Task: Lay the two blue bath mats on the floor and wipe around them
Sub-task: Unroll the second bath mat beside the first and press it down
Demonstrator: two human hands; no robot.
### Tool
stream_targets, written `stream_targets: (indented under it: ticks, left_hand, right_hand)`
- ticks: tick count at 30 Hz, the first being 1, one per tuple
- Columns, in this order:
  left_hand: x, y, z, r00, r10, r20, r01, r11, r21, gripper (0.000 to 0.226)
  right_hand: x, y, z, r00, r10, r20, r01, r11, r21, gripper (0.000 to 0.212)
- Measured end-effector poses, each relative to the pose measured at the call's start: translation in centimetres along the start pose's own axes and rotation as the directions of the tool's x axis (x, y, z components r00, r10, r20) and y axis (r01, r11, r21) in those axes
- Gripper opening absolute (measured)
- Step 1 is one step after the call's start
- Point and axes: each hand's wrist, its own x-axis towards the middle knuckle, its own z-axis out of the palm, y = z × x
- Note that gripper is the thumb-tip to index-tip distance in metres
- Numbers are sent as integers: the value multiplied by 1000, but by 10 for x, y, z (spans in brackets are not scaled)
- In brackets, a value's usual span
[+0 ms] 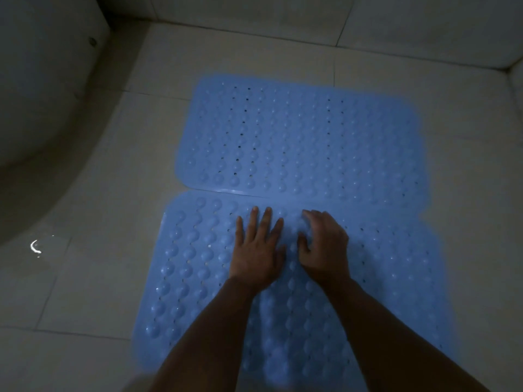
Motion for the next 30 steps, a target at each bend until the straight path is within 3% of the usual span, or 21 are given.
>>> stream_targets:
  ticks: [4,16,25,28,30]
  left_hand:
    - [5,2,17,1000,-21,8,20,997,77,79]
    - [4,4,19,999,-8,53,5,999,48,78]
    - [5,2,24,999,0,52,-2,1000,29,87]
    - [3,1,19,998,0,57,2,999,-36,91]
    - [4,-4,11,999,4,39,1,993,-122,77]
  right_hand:
    - [15,7,1,997,-50,-50,49,998,-29,49]
    - [29,1,-10,998,7,55,-5,1000,-28,49]
    - [23,11,-4,998,0,-62,4,998,61,44]
    - [24,-8,-20,998,-29,-49,32,998,59,41]
    - [30,-24,-28,994,-80,-74,86,993,85,38]
